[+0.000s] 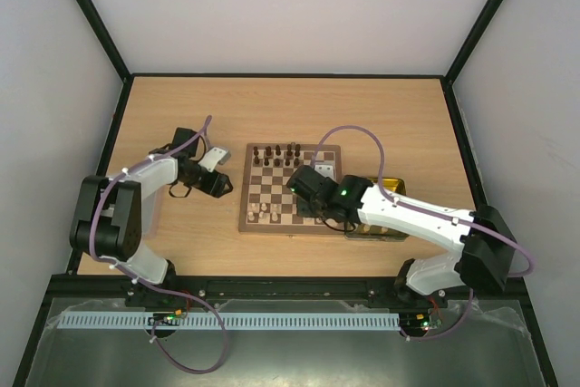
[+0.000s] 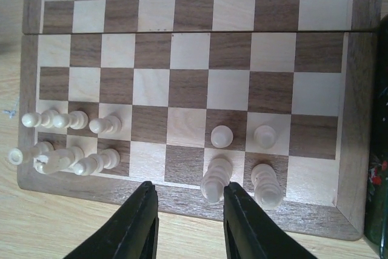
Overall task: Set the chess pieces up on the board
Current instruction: Pick up the chess piece at the center of the board.
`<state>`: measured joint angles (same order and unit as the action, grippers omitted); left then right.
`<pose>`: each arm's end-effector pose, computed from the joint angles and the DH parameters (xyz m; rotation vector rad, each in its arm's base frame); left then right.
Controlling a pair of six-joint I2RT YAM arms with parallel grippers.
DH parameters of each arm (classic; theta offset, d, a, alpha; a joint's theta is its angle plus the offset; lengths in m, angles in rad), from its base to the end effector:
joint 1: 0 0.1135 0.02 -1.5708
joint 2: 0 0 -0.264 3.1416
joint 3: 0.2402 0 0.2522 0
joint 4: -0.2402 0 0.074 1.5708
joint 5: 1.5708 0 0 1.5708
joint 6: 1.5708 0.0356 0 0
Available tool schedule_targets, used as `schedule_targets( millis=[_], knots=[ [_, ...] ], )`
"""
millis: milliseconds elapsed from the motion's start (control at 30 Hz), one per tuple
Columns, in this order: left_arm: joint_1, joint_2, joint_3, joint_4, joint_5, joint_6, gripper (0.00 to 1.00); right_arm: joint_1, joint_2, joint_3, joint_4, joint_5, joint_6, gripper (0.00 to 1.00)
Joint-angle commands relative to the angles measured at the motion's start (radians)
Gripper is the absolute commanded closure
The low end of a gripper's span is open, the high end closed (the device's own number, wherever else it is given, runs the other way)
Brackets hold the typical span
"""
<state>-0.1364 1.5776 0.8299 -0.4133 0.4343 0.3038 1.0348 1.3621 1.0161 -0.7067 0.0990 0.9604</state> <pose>0.2799 -0.0535 0.1574 0.6973 2.5599 -0.5367 0.1411 0.2306 0.2501 -0.0657 2.7292 0.5344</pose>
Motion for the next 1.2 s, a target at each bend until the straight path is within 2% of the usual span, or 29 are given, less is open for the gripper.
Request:
schedule_targets(
  millis=[0,1167],
  knots=[
    [0.003,-0.028,-0.012,-0.006,0.026,0.003,0.32,0.006,0.016,0.011,-0.024,-0.007,0.014,0.72],
    [0.004,-0.033,-0.014,-0.004,0.04,0.008,0.31,0.006,0.094,-0.072,0.065,-0.027,0.009,0.71]
  ],
)
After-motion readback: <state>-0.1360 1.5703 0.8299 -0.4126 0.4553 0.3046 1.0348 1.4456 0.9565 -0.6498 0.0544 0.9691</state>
